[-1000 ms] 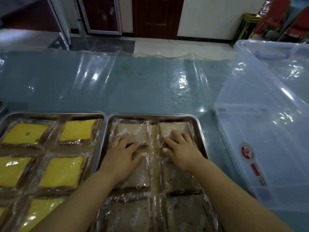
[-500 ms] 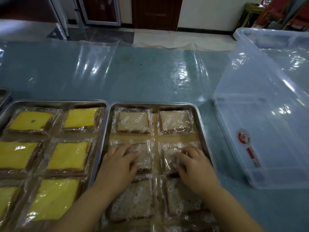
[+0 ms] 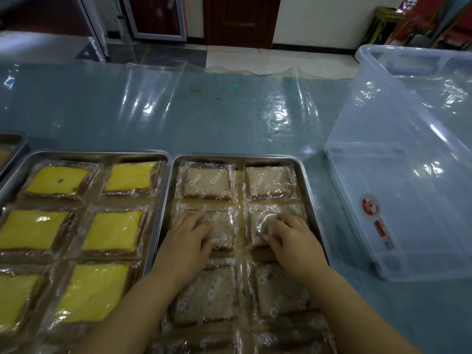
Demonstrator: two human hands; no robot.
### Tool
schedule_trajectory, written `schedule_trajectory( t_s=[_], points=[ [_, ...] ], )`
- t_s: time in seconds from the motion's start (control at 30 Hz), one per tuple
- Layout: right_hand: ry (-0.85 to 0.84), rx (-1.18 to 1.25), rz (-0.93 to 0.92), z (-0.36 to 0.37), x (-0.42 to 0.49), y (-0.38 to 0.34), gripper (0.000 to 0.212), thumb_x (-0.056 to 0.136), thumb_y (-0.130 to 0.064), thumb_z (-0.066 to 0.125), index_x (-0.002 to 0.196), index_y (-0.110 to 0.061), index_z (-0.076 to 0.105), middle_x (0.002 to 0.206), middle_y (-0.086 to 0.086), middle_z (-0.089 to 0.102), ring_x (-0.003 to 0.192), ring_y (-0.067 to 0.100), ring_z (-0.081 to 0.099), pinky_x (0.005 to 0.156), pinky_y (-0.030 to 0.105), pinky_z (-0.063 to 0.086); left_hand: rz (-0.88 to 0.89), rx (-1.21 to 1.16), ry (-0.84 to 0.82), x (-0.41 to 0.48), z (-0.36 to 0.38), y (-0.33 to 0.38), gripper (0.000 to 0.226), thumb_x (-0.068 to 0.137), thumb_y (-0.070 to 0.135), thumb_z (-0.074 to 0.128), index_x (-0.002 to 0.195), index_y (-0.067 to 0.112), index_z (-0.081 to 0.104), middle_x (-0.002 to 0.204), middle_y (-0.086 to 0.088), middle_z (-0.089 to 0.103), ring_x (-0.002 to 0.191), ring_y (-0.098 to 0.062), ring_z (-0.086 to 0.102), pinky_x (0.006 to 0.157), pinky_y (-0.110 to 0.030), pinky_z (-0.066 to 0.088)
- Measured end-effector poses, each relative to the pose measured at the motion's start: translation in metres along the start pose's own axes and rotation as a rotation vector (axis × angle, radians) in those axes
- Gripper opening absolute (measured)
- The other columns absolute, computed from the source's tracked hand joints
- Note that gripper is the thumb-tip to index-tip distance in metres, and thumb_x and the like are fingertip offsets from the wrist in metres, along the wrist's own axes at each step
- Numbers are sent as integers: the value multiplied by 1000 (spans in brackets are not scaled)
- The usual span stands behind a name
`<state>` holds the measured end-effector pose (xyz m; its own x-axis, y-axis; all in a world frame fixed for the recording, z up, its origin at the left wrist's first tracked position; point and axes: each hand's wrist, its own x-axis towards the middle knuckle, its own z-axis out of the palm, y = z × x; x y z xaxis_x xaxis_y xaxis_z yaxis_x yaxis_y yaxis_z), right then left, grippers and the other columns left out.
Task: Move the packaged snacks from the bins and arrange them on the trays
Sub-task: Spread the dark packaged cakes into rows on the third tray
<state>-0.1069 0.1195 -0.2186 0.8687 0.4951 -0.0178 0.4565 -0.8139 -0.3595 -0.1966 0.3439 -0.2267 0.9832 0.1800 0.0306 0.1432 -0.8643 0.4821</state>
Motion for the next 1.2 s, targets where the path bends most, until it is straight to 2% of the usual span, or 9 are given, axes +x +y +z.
schedule_trajectory(
  t_s=[0.17, 0.3, 0.47, 0.6, 0.8, 0.93, 1.1, 1.2],
  points=[
    [26, 38, -39, -11, -32, -1, 35, 91, -31, 58, 124, -22, 59, 133, -2, 51, 124, 18, 42, 97, 31, 39, 27, -67, 75, -24, -4, 10, 37, 86, 30, 64, 122, 21, 61, 135, 2, 47, 129, -14, 30, 104, -26, 21],
    [32, 45, -78, -13, -67, -1, 36, 87, -26, 64, 122, -19, 62, 128, 0, 55, 121, 20, 47, 96, 33, 41, 53, -89, 80, -53, -4, 16, 34, 84, 28, 67, 118, 22, 64, 128, 4, 51, 124, -8, 32, 102, -23, 25],
    [-24, 11, -98, -6, -98, -2, 37, 85, -30, 65, 120, -21, 63, 128, -1, 54, 123, 21, 44, 98, 34, 41, 56, -49, 51, -88, -3, 23, 32, 82, 33, 68, 114, 27, 67, 126, 6, 55, 119, -18, 43, 101, -39, 39],
    [-94, -54, -60, 3, -106, -2, 43, 90, -39, 56, 132, -27, 53, 140, -6, 41, 132, 17, 30, 108, 32, 31, 15, 92, -79, -100, 1, 24, 44, 86, 50, 56, 126, 32, 56, 142, 7, 41, 130, -16, 33, 107, -35, 30],
    [-79, -34, -4, 4, -95, -9, 42, 90, -38, 56, 131, -27, 53, 140, -3, 41, 131, 20, 31, 105, 36, 34, 6, 67, -81, -96, 3, 24, 48, 88, 47, 56, 132, 29, 51, 148, 5, 33, 135, -15, 24, 110, -29, 23],
    [-72, -20, -15, 0, -97, -10, 38, 91, -36, 54, 129, -27, 54, 141, -4, 41, 130, 18, 32, 104, 35, 36, -10, 37, -73, -97, 0, 27, 46, 88, 43, 58, 131, 27, 53, 147, 3, 35, 136, -15, 24, 110, -29, 21],
    [-37, 5, -93, -6, -127, -7, 37, 89, -35, 58, 125, -24, 58, 137, -2, 46, 128, 18, 37, 104, 33, 35, 17, -10, -18, -124, -6, 35, 42, 87, 41, 60, 125, 25, 58, 135, 4, 44, 127, -14, 32, 106, -26, 27],
    [1, 30, -144, -9, -153, -3, 38, 86, -31, 65, 122, -22, 62, 129, -2, 53, 122, 18, 44, 98, 35, 43, 58, -12, -40, -149, -3, 40, 42, 86, 45, 58, 124, 27, 59, 130, 7, 45, 124, -11, 33, 103, -23, 27]
  ],
)
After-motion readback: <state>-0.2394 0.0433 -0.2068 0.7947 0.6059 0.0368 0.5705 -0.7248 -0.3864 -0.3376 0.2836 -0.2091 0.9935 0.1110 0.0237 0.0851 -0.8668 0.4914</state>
